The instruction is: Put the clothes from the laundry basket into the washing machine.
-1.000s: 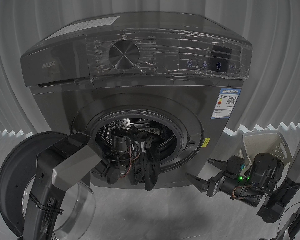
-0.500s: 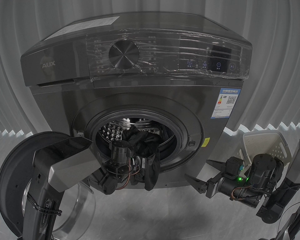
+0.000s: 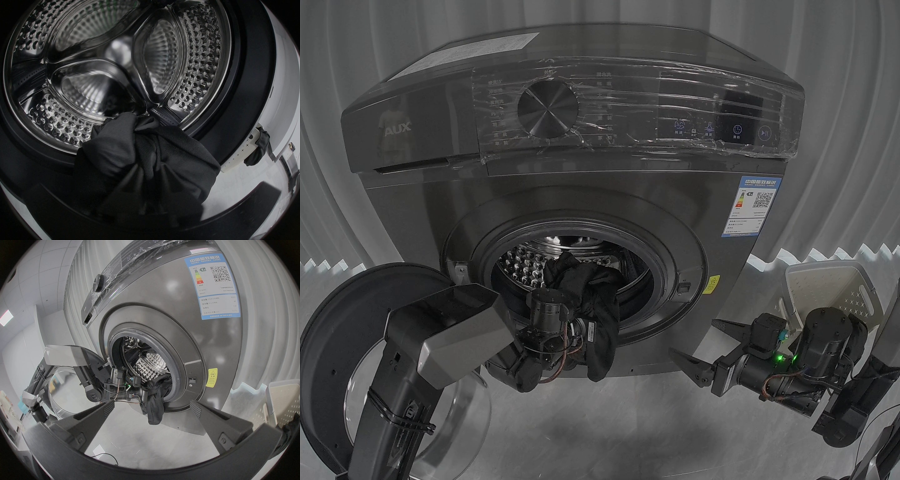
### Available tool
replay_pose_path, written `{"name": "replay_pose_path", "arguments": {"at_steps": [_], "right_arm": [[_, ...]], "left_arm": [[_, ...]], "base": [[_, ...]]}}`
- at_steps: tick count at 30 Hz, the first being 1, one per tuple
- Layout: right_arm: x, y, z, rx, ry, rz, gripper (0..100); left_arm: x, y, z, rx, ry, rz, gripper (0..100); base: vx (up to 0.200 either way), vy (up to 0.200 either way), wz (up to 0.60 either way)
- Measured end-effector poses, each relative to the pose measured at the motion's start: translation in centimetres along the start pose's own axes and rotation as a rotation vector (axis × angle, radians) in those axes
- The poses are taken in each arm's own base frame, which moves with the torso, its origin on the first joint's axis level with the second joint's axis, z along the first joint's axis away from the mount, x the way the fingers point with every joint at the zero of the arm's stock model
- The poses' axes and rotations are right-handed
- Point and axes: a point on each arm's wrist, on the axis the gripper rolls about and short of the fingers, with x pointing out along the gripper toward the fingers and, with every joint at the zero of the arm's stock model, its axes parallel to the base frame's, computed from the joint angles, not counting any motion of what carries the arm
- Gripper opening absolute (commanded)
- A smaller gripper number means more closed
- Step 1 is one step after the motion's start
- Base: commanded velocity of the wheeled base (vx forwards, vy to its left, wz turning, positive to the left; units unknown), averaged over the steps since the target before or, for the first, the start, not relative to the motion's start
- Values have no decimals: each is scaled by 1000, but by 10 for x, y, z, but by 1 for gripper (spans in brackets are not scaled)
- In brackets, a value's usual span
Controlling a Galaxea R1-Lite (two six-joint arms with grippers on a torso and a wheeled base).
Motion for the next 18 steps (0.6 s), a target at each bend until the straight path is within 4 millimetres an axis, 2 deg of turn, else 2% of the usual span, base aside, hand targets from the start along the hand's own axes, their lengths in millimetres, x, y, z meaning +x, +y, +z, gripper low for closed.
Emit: {"name": "replay_pose_path", "arguments": {"at_steps": [4, 7, 18], "right_arm": [[0, 1, 0, 0, 0, 3, 100], [0, 1, 0, 0, 0, 6, 100], [1, 2, 0, 5, -3, 8, 100]], "left_arm": [[2, 1, 1, -3, -11, 4, 0], [6, 2, 12, -11, -60, 15, 0], [26, 10, 77, -68, -349, 114, 0]], "base": [[0, 0, 0], [0, 0, 0], [0, 0, 0]]}}
